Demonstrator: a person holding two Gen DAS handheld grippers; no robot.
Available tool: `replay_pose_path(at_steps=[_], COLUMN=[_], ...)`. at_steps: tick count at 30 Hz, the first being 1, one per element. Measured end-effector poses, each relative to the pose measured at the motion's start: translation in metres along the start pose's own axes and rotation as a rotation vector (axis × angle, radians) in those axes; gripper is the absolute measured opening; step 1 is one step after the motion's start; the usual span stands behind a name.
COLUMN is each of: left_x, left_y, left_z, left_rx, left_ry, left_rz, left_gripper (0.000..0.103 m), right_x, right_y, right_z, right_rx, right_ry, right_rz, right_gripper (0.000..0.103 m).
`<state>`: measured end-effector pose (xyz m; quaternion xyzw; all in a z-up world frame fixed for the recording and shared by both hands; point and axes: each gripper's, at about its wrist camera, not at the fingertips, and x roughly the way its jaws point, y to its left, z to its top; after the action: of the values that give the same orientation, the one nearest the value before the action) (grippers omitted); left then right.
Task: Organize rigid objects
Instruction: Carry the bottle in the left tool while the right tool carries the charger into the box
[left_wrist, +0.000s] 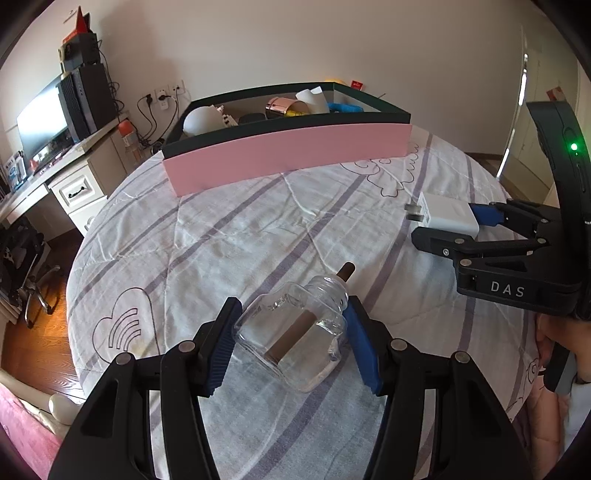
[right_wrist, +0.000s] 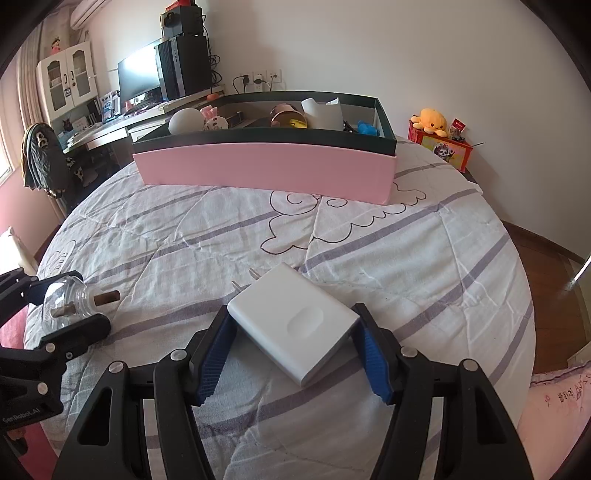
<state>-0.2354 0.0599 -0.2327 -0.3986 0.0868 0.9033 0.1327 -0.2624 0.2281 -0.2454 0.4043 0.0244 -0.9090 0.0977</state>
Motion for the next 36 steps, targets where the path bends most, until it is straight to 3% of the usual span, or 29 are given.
replay_pose_path(at_steps=[36], left_x=[-0.027], left_y=[0.02], left_z=[0.045], left_rx=[-0.009], left_ry=[-0.102], left_rz=[0.018], left_gripper=[0.058], right_x=[-0.027], right_y=[0.002], right_z=[0.017], right_rx=[-0.008], right_ry=[-0.034], right_rz=[0.036], right_gripper=[0.065])
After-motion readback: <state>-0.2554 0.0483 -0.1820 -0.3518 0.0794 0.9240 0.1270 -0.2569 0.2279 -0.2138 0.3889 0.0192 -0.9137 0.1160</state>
